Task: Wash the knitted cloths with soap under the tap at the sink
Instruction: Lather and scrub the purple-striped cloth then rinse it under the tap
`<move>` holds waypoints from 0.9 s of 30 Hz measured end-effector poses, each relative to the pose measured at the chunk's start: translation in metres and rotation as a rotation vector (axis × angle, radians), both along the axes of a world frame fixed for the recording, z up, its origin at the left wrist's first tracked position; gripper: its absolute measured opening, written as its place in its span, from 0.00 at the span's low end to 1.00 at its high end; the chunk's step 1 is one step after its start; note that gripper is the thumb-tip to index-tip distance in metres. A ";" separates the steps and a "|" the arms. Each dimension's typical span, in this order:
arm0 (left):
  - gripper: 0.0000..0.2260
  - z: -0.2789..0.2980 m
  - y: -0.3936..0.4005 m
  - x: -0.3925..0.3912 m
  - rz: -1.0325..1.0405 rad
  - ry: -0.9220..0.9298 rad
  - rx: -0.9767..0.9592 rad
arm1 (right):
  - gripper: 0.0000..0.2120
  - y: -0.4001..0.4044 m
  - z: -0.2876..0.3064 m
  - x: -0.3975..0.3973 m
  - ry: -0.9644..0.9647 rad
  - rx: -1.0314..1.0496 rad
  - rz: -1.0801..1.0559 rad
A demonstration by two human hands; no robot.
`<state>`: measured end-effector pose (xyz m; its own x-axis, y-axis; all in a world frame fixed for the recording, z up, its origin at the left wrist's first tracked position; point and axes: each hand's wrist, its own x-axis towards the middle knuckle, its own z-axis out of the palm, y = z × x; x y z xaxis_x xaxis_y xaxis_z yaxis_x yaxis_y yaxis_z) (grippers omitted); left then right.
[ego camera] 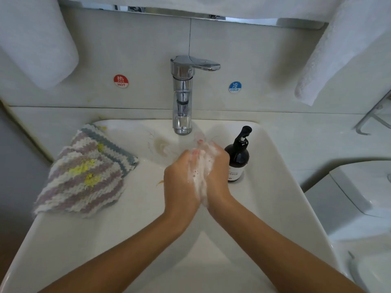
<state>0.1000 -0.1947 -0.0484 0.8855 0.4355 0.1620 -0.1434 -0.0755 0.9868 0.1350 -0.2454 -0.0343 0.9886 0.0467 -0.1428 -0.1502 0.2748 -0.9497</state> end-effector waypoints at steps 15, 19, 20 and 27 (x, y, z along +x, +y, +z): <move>0.19 -0.003 0.021 0.020 0.108 0.004 0.091 | 0.15 0.007 -0.009 -0.021 -0.207 -0.277 0.054; 0.15 -0.011 0.013 0.001 0.056 -0.021 0.130 | 0.18 0.007 -0.002 -0.002 -0.152 -0.272 -0.029; 0.15 -0.011 0.010 -0.002 0.043 -0.024 0.109 | 0.19 0.005 0.000 -0.001 -0.108 -0.250 -0.043; 0.21 -0.004 0.025 0.017 0.083 -0.031 0.157 | 0.19 0.001 0.002 -0.022 -0.023 -0.263 0.163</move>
<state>0.1173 -0.1697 -0.0524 0.8412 0.4739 0.2603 -0.1603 -0.2412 0.9572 0.1126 -0.2448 -0.0323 0.9742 0.1693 -0.1491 -0.1502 -0.0067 -0.9886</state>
